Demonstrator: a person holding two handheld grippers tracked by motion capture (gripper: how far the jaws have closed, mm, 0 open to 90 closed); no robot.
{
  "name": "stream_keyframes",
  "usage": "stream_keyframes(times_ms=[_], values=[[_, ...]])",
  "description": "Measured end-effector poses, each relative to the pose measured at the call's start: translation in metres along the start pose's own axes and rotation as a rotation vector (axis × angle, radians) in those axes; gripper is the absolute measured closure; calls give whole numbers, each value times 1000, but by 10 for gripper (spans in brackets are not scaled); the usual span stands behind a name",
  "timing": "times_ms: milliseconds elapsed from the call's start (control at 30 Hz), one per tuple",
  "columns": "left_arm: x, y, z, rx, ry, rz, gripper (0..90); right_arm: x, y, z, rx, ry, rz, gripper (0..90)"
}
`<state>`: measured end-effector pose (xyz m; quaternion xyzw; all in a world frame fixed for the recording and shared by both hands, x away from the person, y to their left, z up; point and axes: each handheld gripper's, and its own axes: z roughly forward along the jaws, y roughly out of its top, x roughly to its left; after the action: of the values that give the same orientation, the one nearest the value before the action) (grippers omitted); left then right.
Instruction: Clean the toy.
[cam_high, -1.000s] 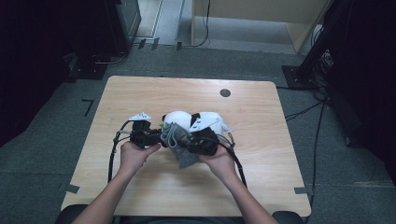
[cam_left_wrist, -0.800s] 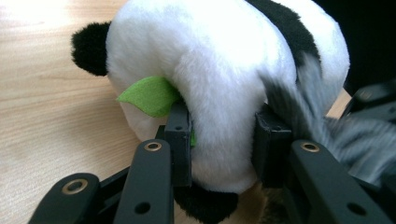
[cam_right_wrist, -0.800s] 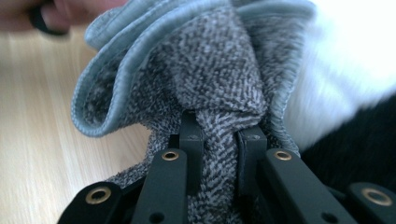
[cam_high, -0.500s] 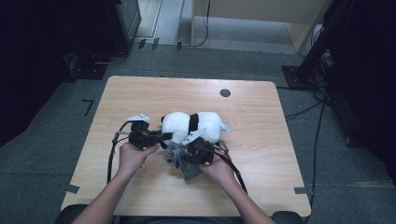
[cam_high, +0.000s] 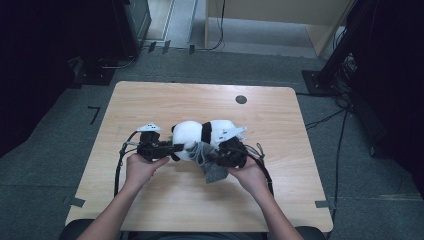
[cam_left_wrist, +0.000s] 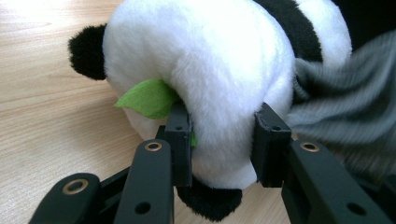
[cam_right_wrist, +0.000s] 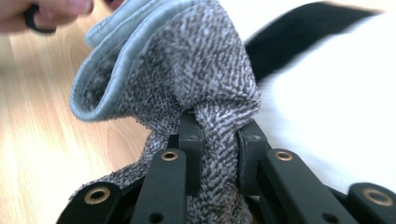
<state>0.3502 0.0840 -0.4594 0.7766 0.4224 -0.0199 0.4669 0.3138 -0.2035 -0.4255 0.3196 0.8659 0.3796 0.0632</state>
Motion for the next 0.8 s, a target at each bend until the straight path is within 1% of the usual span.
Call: stream_keyframes(times_ms=[167, 300, 367, 467, 600, 767, 800], values=[[0, -1, 0, -3, -5, -2, 646, -16, -3, -23, -52, -22, 40, 772], [1, -1, -1, -3, -6, -4, 646, -27, -5, -43, -98, -75, 64, 772], [1, -2, -1, -7, -11, -9, 646, -34, -8, -53, -122, -103, 84, 773], [3, -2, -3, -10, -10, -12, 646, -46, -15, -65, -139, -147, 123, 773], [4, -3, -4, -16, -9, -15, 645, -63, -27, -72, -141, -201, 169, 772], [4, -4, -6, -20, -7, -16, 640, -87, -46, -73, -136, -238, 252, 770], [5, -4, -6, -23, -7, -17, 638, -91, -50, -73, -133, -243, 262, 770]])
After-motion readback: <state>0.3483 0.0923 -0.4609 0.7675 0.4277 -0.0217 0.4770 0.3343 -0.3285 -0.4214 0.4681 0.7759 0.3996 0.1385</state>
